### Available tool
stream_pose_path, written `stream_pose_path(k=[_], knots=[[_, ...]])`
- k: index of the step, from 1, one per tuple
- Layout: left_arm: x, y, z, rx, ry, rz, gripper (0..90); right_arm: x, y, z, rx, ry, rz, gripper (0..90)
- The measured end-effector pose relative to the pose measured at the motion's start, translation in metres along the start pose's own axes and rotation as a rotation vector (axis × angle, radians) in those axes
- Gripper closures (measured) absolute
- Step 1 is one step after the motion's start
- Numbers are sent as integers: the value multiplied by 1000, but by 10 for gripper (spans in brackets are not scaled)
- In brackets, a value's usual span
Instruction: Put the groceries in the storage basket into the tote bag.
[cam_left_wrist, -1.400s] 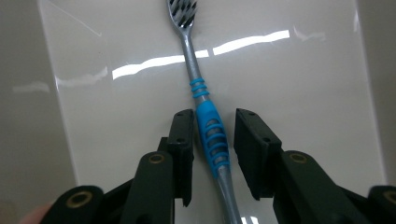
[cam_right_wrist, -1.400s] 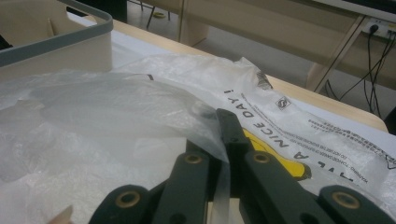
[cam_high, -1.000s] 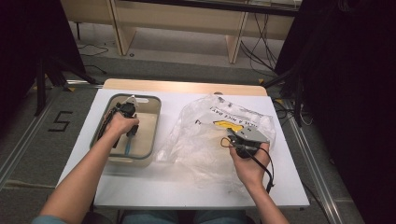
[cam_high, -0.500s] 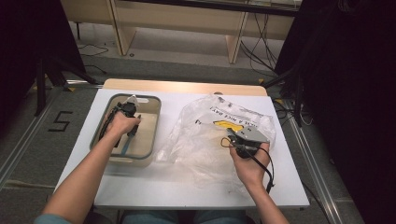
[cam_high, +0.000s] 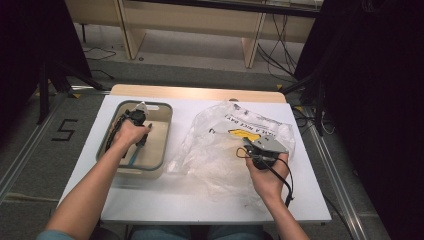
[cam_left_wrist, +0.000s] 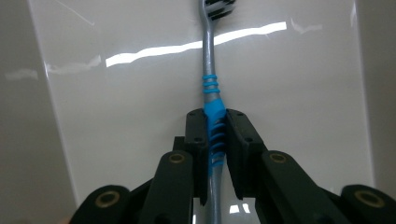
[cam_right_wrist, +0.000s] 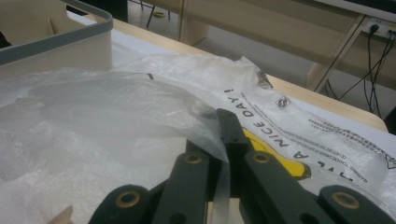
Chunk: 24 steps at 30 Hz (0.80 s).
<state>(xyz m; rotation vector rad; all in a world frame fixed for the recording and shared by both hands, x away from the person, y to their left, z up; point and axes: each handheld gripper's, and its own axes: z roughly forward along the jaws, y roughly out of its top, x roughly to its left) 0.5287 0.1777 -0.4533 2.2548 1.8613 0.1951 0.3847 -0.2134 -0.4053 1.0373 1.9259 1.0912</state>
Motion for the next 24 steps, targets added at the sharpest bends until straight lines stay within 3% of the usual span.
stream_pose_path(k=[14,24], knots=[[1,-3,-1,-29,-5,44,792,0,0,0,1,0,0,900],[3,-5,-11,-123,-23,47,793,0,0,0,0,-1,-1,900]])
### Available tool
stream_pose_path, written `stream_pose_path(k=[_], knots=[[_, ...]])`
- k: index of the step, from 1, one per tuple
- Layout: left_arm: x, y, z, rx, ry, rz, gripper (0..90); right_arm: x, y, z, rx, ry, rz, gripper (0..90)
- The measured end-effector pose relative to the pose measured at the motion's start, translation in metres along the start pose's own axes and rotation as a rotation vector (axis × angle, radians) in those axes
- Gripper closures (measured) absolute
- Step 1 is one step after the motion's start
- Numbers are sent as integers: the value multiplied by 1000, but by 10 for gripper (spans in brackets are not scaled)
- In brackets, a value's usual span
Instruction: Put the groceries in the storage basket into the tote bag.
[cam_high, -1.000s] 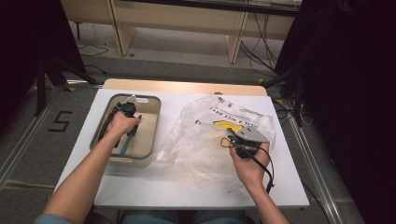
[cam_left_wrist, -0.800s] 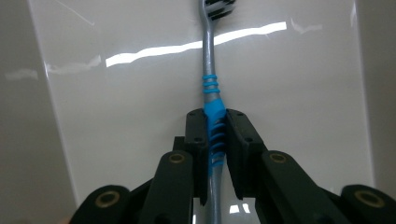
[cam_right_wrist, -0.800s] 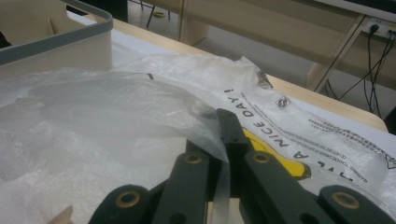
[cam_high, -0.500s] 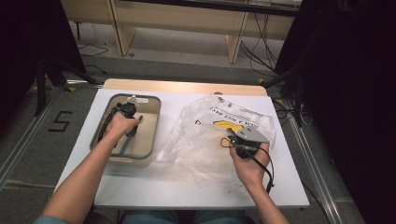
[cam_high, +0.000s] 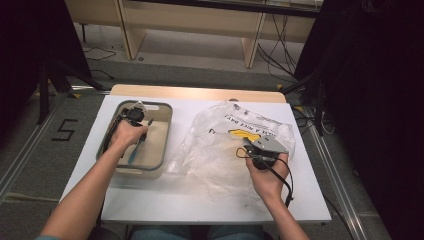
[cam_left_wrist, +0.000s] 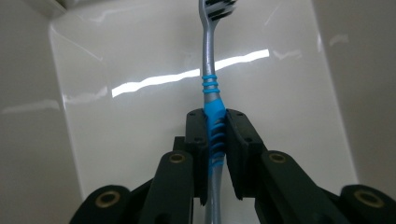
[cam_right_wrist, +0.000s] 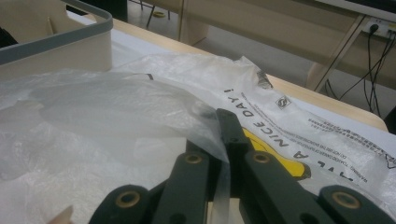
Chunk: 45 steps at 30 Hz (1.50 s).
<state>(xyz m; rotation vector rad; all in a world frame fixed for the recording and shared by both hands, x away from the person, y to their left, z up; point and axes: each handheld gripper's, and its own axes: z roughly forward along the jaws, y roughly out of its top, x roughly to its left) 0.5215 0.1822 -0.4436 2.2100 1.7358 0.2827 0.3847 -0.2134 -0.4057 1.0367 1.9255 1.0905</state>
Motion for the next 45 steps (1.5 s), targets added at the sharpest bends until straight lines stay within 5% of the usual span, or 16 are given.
stream_pose_path(k=[25,45], knots=[[3,-8,-44,-263,-43,-6,793,0,0,0,-4,-2,4,900],[1,-14,-64,-351,-80,15,792,0,0,0,-3,-1,2,900]])
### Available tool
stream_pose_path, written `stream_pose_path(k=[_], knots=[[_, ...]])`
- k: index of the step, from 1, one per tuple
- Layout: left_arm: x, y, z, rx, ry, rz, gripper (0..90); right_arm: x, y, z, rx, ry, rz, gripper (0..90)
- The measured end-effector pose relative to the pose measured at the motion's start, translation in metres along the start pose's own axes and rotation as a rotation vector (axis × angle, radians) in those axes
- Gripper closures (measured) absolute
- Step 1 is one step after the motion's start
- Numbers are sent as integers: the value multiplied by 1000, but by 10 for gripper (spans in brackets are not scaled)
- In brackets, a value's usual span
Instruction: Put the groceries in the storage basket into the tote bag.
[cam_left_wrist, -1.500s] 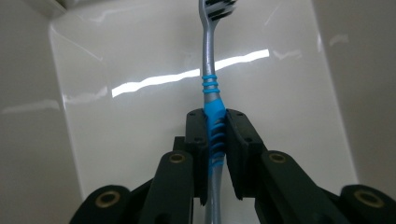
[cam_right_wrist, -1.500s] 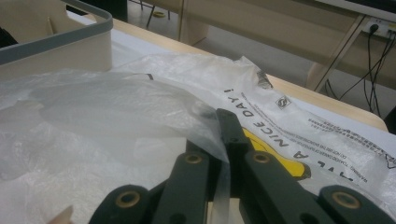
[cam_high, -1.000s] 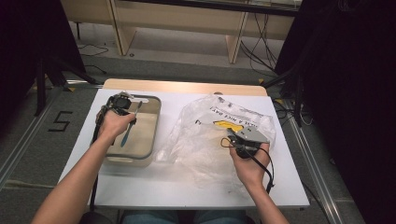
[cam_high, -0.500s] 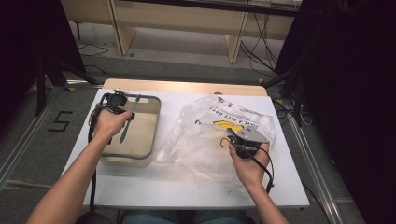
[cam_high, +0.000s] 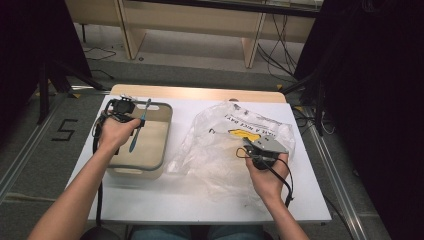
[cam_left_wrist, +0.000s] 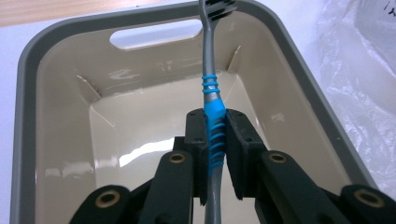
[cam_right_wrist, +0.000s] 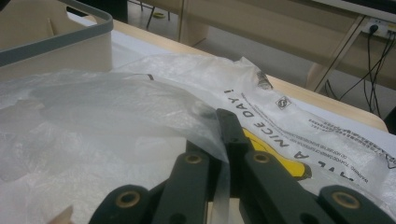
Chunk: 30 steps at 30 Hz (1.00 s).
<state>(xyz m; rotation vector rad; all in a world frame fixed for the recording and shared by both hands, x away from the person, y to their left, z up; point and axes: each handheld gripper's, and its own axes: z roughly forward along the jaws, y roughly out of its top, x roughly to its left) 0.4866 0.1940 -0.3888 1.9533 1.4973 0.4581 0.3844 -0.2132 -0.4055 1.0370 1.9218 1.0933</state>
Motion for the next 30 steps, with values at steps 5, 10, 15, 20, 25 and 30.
stream_pose_path(k=[5,10,15,20,25,30], knots=[[-3,-1,-5,-8,-19,17,793,0,0,0,1,0,1,900],[-6,-1,-11,-35,-33,20,792,0,0,0,1,0,1,900],[-8,-1,-17,-50,-45,30,793,1,0,0,2,0,0,900],[-13,-1,-23,-59,-64,37,792,1,0,0,2,0,0,900],[-18,-1,-28,-68,-75,49,792,1,0,0,3,1,0,900],[-23,-3,-34,-79,-98,59,792,1,0,0,1,2,1,900]])
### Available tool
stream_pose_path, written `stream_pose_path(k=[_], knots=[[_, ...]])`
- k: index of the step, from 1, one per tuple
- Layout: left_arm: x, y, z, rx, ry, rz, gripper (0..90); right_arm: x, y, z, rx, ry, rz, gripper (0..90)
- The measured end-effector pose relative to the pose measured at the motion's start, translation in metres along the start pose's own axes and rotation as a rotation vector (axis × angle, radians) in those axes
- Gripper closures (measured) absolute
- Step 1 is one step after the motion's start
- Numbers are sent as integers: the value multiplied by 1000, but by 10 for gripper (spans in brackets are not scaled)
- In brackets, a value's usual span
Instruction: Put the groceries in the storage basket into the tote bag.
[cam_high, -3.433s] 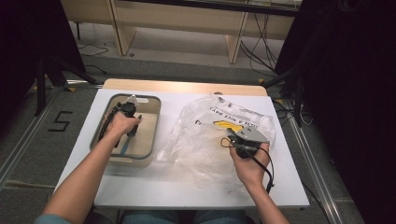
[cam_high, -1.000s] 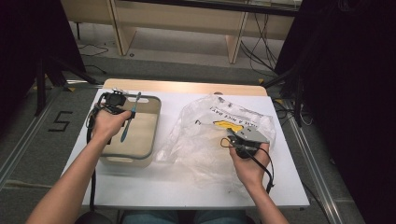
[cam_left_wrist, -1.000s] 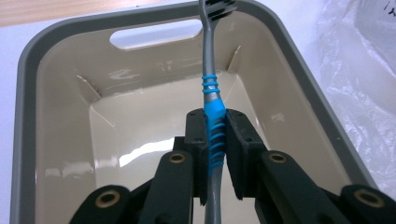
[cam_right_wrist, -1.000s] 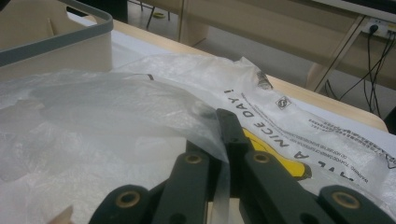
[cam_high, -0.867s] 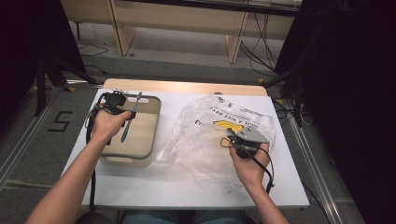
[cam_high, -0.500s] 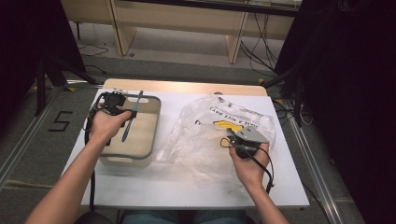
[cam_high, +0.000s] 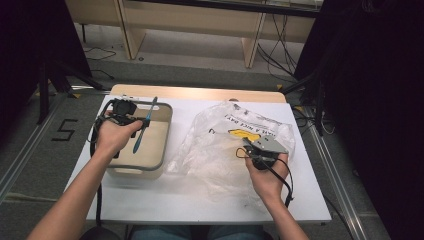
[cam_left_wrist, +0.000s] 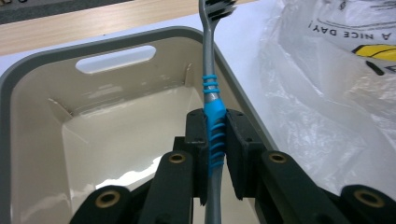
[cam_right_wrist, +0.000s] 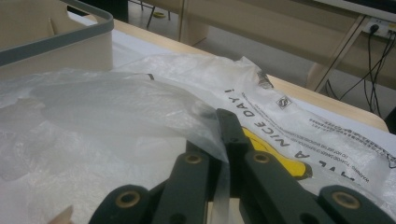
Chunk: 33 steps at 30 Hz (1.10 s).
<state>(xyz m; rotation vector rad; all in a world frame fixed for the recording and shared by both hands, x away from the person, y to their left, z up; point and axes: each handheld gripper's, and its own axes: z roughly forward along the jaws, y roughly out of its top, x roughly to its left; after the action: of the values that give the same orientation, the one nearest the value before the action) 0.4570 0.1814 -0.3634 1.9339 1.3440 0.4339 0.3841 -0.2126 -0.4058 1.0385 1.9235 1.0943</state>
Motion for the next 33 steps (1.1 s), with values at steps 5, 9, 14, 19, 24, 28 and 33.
stream_pose_path(k=[5,9,14,19,24,28,33], knots=[[-5,-1,-6,-8,-15,14,792,0,0,0,1,-1,-2,900],[-10,-1,-11,-23,-26,20,792,0,0,0,2,0,-3,900],[-18,-3,-16,-24,-52,35,792,0,0,0,2,1,-3,900],[-25,-7,-17,-25,-63,51,792,0,0,0,1,0,-4,900],[-31,-10,-19,-25,-85,60,792,0,0,0,1,0,-4,900],[-37,-11,-22,-26,-103,79,792,0,0,0,2,0,-4,900],[-45,-13,-25,-28,-122,88,792,0,0,0,3,1,-5,900]])
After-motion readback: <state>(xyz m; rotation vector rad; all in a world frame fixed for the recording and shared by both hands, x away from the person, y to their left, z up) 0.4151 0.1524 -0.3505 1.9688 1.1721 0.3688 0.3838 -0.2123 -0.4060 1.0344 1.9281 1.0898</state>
